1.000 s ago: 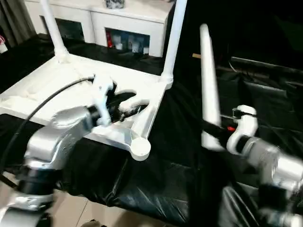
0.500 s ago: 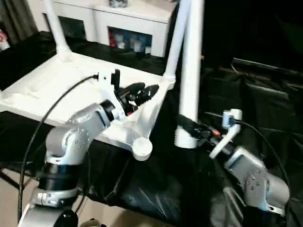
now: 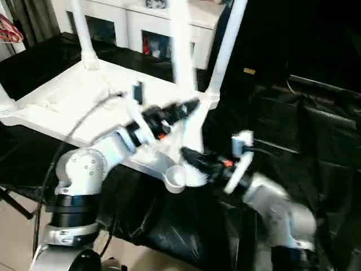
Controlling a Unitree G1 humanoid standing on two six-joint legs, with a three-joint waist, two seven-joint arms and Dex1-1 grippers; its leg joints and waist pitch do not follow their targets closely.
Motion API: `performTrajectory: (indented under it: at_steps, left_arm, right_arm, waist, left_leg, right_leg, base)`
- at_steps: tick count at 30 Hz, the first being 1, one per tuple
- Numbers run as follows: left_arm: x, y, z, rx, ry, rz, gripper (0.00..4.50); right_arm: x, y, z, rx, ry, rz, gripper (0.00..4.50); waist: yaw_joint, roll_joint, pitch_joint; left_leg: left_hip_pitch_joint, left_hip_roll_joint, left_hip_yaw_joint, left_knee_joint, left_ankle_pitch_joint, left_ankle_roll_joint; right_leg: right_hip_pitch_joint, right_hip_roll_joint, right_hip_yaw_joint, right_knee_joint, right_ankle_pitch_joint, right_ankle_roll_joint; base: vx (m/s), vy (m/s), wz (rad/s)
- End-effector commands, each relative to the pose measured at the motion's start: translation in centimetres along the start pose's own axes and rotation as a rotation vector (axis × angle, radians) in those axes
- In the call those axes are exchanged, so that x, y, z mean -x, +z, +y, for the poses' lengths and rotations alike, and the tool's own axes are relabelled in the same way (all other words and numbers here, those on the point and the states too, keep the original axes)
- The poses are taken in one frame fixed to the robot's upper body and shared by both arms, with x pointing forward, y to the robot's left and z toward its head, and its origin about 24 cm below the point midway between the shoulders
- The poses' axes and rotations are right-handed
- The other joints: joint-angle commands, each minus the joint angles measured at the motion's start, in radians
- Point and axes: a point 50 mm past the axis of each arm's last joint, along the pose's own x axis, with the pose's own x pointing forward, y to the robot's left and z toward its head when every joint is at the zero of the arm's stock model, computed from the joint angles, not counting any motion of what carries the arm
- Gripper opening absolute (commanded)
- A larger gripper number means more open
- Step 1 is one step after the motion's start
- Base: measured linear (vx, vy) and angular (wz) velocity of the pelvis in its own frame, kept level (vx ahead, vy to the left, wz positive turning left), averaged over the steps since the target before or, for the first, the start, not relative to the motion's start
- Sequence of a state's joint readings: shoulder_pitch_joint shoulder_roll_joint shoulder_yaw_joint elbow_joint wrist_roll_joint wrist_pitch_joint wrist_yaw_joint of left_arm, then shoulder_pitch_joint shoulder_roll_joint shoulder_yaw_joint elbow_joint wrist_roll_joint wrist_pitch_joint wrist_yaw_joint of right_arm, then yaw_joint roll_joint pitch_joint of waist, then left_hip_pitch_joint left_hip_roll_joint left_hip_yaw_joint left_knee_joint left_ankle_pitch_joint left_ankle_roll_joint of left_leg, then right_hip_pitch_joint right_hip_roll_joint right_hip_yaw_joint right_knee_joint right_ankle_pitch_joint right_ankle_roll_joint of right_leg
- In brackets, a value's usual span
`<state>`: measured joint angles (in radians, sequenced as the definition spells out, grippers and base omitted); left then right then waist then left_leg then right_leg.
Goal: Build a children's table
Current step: Pick table leg
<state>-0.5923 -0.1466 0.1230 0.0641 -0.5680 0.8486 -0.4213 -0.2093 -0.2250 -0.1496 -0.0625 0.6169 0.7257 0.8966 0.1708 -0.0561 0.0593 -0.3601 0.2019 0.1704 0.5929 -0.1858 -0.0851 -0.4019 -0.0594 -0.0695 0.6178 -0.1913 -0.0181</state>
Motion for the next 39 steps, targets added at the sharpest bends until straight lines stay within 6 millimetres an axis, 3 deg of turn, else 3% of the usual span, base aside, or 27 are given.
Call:
performTrajectory:
  at_steps: [1, 2, 4, 5, 6, 7, 8, 10, 13, 14, 15, 16, 18, 19, 23, 29, 32, 33, 35, 37, 38, 39]
  left_arm:
    - [-0.5, 0.4, -0.6, 0.042, -0.036, -0.008, 3.32]
    - [-0.3, 0.6, -0.9, 0.050, -0.065, -0.014, 3.32]
    - [-0.3, 0.6, -0.9, 0.049, -0.066, -0.014, 3.32]
    - [0.1, 0.8, -0.8, 0.036, -0.047, -0.010, 3.32]
    - [0.2, 0.9, -0.6, 0.030, -0.029, -0.008, 2.96]
    - [0.3, 1.0, -0.3, 0.022, 0.009, -0.002, 2.96]
    - [0.3, 1.1, -0.2, 0.021, 0.014, -0.002, 2.93]
    - [0.2, 1.3, 0.1, 0.010, 0.057, -0.004, 2.65]
    - [-0.5, 2.2, 0.7, -0.005, 0.159, -0.031, 2.45]
    - [-0.5, 2.2, 0.7, -0.005, 0.159, -0.031, 2.35]
    - [-0.8, 2.5, 0.8, -0.009, 0.194, -0.046, 2.35]
    - [-1.0, 2.8, 0.9, -0.007, 0.233, -0.063, 2.21]
    - [-1.2, 3.5, 1.8, -0.023, 0.364, -0.120, 2.05]
    - [-1.3, 3.5, 1.8, -0.014, 0.370, -0.125, 2.02]
    - [-1.7, 3.5, 1.7, 0.000, 0.384, -0.139, 1.95]
    - [-2.1, 3.3, 1.7, 0.002, 0.400, -0.138, 1.94]
    - [-2.0, 3.3, 1.3, -0.063, 0.302, -0.109, 1.93]
    - [-2.0, 3.4, 1.2, -0.081, 0.267, -0.100, 1.93]
    - [-1.8, 3.2, 0.7, -0.127, 0.187, -0.064, 1.93]
    - [-1.5, 2.9, 0.3, -0.158, 0.098, -0.012, 1.93]
    - [-1.3, 2.8, 0.2, -0.161, 0.058, 0.009, 1.93]
    - [-1.1, 2.7, 0.1, -0.164, 0.028, 0.025, 1.93]
  right_arm:
    - [-0.1, 1.1, 0.0, 0.051, 0.014, -0.016, 1.91]
    - [-0.2, 1.2, 0.2, 0.054, 0.027, -0.015, 1.91]
    - [-0.3, 1.1, 0.2, 0.058, 0.030, -0.012, 1.91]
    - [-0.9, 1.0, 0.5, 0.086, 0.041, 0.005, 1.91]
    - [-1.1, 0.9, 0.5, 0.095, 0.042, 0.011, 1.91]
    - [-1.7, 0.9, 0.5, 0.122, 0.026, 0.026, 1.91]
    - [-1.8, 0.8, 0.5, 0.127, 0.022, 0.030, 1.91]
    - [-2.3, 0.7, 0.4, 0.167, -0.016, 0.056, 1.91]
    - [-4.9, 0.6, -0.5, 0.284, -0.232, 0.085, 1.91]
    - [-4.9, 0.6, -0.5, 0.284, -0.232, 0.085, 1.91]
    - [-5.8, 0.7, -0.5, 0.312, -0.278, 0.081, 1.91]
    - [-6.4, 0.8, -0.5, 0.336, -0.312, 0.072, 1.91]
    - [-7.7, 1.0, -0.4, 0.411, -0.405, 0.078, 1.91]
    - [-7.8, 1.0, -0.2, 0.420, -0.413, 0.077, 1.91]
    - [-8.9, 1.2, 1.0, 0.459, -0.369, 0.055, 1.91]
    - [-9.2, 1.1, 1.7, 0.526, -0.354, 0.057, 1.91]
    - [-8.1, 2.0, 1.3, 0.413, -0.291, 0.034, 2.64]
    - [-7.7, 2.2, 1.1, 0.394, -0.275, 0.041, 2.66]
    - [-7.1, 2.7, 0.8, 0.372, -0.236, 0.046, 2.71]
    - [-6.4, 3.2, 0.6, 0.363, -0.180, 0.063, 3.05]
    - [-6.0, 3.3, 0.7, 0.359, -0.139, 0.088, 3.11]
    - [-5.6, 3.3, 0.7, 0.359, -0.097, 0.121, 3.13]
  waist:
    - [0.007, -0.007, -0.066]
    - [0.010, -0.003, -0.066]
    - [0.008, -0.005, -0.067]
    - [0.009, 0.009, -0.070]
    - [0.010, 0.013, -0.070]
    - [0.007, 0.007, -0.069]
    - [0.006, 0.015, -0.070]
    - [0.004, 0.015, -0.068]
    - [0.003, 0.028, -0.069]
    - [-0.005, 0.026, -0.066]
    - [-0.005, 0.023, -0.070]
    - [-0.006, 0.033, -0.072]
    - [-0.014, 0.033, -0.074]
    - [-0.016, 0.031, -0.075]
    - [-0.014, 0.036, -0.079]
    - [-0.025, 0.036, -0.074]
    - [-0.030, 0.035, -0.073]
    - [-0.029, 0.030, -0.073]
    - [-0.026, 0.033, -0.073]
    - [-0.026, 0.027, -0.075]
    - [-0.025, 0.031, -0.075]
    - [-0.027, 0.025, -0.075]
  left_leg:
    - [-0.001, 0.026, -0.010, -0.065, -0.105, 0.020]
    - [-0.002, 0.025, -0.011, -0.064, -0.101, 0.021]
    - [-0.003, 0.027, -0.011, -0.065, -0.098, 0.024]
    - [-0.002, 0.028, -0.010, -0.061, -0.098, 0.023]
    - [-0.001, 0.029, -0.013, -0.062, -0.097, 0.020]
    - [-0.005, 0.027, -0.012, -0.063, -0.091, 0.024]
    - [-0.004, 0.027, -0.013, -0.063, -0.094, 0.022]
    - [-0.004, 0.027, -0.013, -0.064, -0.099, 0.015]
    - [0.000, 0.029, -0.015, -0.066, -0.120, -0.006]
    - [-0.002, 0.026, -0.015, -0.068, -0.125, -0.012]
    - [0.001, 0.023, -0.015, -0.068, -0.129, -0.015]
    - [0.004, 0.028, -0.016, -0.066, -0.116, -0.020]
    - [0.004, 0.025, -0.016, -0.066, -0.103, -0.028]
    - [0.003, 0.024, -0.016, -0.067, -0.099, -0.031]
    - [0.002, 0.025, -0.014, -0.064, -0.075, -0.020]
    - [0.001, 0.023, -0.012, -0.067, -0.118, -0.023]
    - [0.002, 0.023, -0.012, -0.067, -0.133, -0.015]
    - [0.003, 0.024, -0.011, -0.066, -0.129, -0.005]
    - [0.002, 0.025, -0.011, -0.065, -0.118, 0.005]
    - [0.002, 0.023, -0.010, -0.063, -0.102, 0.011]
    - [0.000, 0.024, -0.010, -0.061, -0.087, 0.015]
    - [0.000, 0.023, -0.008, -0.060, -0.084, 0.019]
  right_leg:
    - [0.061, -0.085, 0.049, -0.080, -0.193, -0.119]
    - [0.061, -0.086, 0.048, -0.077, -0.185, -0.126]
    - [0.060, -0.083, 0.046, -0.079, -0.180, -0.128]
    - [0.057, -0.083, 0.047, -0.081, -0.165, -0.130]
    - [0.056, -0.084, 0.046, -0.076, -0.152, -0.136]
    - [0.060, -0.081, 0.045, -0.076, -0.133, -0.140]
    - [0.059, -0.081, 0.045, -0.076, -0.127, -0.142]
    - [0.059, -0.080, 0.045, -0.078, -0.137, -0.139]
    - [0.056, -0.084, 0.046, -0.080, -0.172, -0.127]
    - [0.053, -0.081, 0.046, -0.083, -0.183, -0.124]
    - [0.059, -0.081, 0.045, -0.082, -0.192, -0.114]
    - [0.051, -0.079, 0.048, -0.076, -0.143, -0.123]
    - [0.053, -0.073, 0.047, -0.071, -0.086, -0.130]
    - [0.060, -0.076, 0.047, -0.067, -0.064, -0.131]
    - [0.062, -0.074, 0.048, -0.056, 0.032, -0.149]
    - [0.065, -0.077, 0.050, -0.065, -0.025, -0.144]
    - [0.065, -0.076, 0.050, -0.067, -0.057, -0.135]
    - [0.065, -0.075, 0.050, -0.069, -0.057, -0.132]
    - [0.063, -0.076, 0.051, -0.067, -0.047, -0.137]
    - [0.065, -0.076, 0.050, -0.064, -0.039, -0.146]
    - [0.065, -0.076, 0.051, -0.060, -0.018, -0.158]
    - [0.067, -0.075, 0.050, -0.059, -0.010, -0.165]
  base:
    - [0.000, 0.000, 0.00]
    - [0.000, 0.000, 0.00]
    - [0.000, 0.000, 0.00]
    - [0.000, 0.000, 0.00]
    - [0.000, 0.000, 0.00]
    - [0.000, 0.000, 0.00]
    - [0.000, 0.000, 0.00]
    - [0.000, 0.000, 0.00]
    - [0.000, 0.000, 0.00]
    - [0.000, 0.000, 0.00]
    - [0.000, 0.000, 0.00]
    - [0.000, 0.000, 0.00]
    - [0.000, 0.000, 0.00]
    - [0.000, 0.000, 0.00]
    - [0.000, 0.000, 0.00]
    - [0.000, 0.000, 0.00]
    - [0.000, 0.000, 0.00]
    - [0.000, 0.000, 0.00]
    - [0.000, 0.000, 0.00]
    - [0.000, 0.000, 0.00]
    - [0.000, 0.000, 0.00]
    - [0.000, 0.000, 0.00]
